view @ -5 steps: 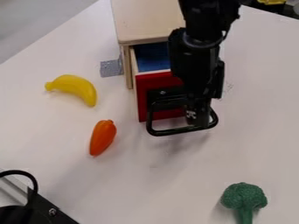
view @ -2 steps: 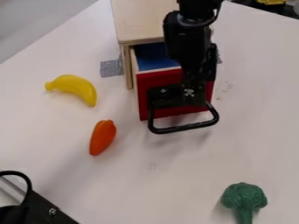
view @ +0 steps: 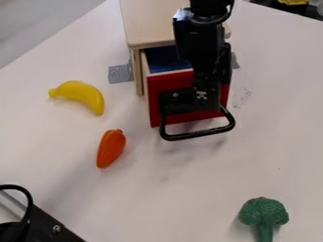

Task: Closed the drawer

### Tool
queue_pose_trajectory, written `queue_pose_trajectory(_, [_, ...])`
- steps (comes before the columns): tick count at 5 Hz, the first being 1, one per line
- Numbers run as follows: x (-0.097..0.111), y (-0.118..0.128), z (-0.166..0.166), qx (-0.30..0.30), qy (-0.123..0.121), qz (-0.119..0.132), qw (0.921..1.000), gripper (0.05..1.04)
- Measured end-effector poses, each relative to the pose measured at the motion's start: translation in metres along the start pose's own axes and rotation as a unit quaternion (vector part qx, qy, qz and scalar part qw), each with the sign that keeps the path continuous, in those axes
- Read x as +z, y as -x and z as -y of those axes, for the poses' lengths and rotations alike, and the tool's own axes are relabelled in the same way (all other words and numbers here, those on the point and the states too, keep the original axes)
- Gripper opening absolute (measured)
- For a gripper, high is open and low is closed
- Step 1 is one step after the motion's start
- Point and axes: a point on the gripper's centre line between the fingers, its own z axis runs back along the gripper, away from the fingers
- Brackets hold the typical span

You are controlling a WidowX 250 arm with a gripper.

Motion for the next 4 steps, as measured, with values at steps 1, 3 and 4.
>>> queue_pose_trajectory(1, [-0.004,-0.003,0.002,-0.003,0.000,0.009,1.0000,0.999])
queue_pose_trajectory(3, [-0.012,-0.012,0.013,0.006,0.004,0.022,0.9997,0.999])
queue_pose_trajectory(4, [-0.012,-0.016,0.016,0.012,0.005,0.023,0.9996,0.999])
